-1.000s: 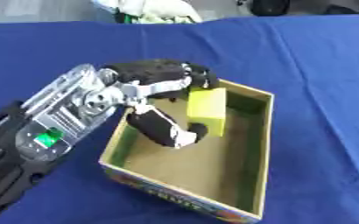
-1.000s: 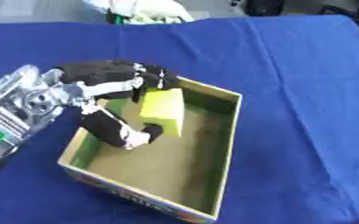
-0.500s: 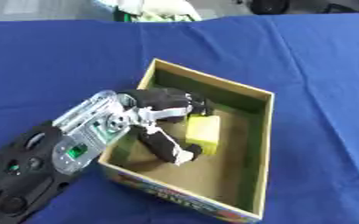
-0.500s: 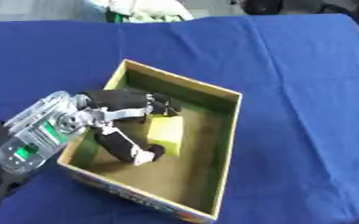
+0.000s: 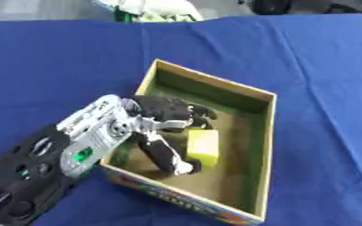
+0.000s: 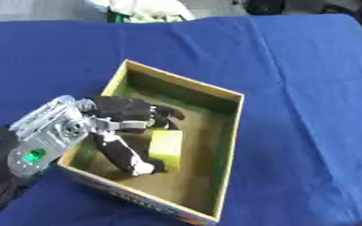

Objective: Pick up objects on the table and place them in the box.

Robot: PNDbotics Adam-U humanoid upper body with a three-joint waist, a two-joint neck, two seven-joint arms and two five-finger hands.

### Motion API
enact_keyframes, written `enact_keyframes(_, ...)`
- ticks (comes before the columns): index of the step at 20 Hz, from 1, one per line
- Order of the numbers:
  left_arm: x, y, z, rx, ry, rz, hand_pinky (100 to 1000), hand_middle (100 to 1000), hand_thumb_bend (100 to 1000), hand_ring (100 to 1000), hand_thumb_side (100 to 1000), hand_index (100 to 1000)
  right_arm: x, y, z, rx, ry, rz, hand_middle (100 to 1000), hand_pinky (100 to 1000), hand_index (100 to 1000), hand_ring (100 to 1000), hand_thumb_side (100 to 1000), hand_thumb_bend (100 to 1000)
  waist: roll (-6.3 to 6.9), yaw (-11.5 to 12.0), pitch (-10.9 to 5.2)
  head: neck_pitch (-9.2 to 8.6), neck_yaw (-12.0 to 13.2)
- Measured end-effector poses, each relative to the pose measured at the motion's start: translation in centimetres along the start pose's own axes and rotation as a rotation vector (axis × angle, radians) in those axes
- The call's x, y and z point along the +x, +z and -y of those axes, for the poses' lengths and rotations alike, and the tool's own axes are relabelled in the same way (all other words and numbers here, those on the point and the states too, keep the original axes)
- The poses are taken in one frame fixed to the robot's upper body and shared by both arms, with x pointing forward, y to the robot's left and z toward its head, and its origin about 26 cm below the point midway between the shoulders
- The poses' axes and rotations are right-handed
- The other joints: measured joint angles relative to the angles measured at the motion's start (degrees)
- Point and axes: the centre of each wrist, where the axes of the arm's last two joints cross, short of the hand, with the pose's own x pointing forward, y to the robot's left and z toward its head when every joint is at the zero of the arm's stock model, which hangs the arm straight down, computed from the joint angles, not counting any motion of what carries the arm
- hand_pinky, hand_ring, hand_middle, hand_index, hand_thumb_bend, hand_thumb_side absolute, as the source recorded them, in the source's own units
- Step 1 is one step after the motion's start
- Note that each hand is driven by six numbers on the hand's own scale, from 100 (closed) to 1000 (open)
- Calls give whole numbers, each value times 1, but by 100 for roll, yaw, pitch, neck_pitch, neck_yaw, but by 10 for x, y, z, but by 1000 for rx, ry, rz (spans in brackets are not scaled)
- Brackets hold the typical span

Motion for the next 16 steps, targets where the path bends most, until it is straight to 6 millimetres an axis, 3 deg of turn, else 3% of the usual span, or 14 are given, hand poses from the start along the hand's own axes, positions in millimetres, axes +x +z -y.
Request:
enact_keyframes(2,2,4,-6,32,-40,1,834,986,726,927,712,973,0,0,0,0,0,-1,548,588,801,629,1000,100,0,5,0,0,0)
enact_keyframes(6,10,17,-25,117,-109,16,826,975,712,921,679,971,0,0,0,0,-1,-3,548,587,801,629,1000,100,2,13,-3,0,-2)
enact_keyframes(12,21,39,-49,228,-142,23,783,952,522,889,618,935,-1,0,1,-4,0,-4,549,587,801,629,1000,100,24,13,-52,-5,-6)
enact_keyframes(13,23,45,-53,255,-138,23,782,953,402,889,699,932,-1,0,1,-5,1,-4,549,587,801,629,1000,100,29,14,-67,-7,-7)
enact_keyframes(14,25,50,-58,284,-136,24,781,950,468,889,597,926,-1,0,1,-5,1,-4,549,587,801,629,1000,100,35,14,-75,-10,-8)
enact_keyframes(16,29,61,-66,350,-119,30,780,945,414,889,568,912,-1,0,1,-6,1,-5,549,587,801,629,1000,100,38,14,-81,-25,-12)
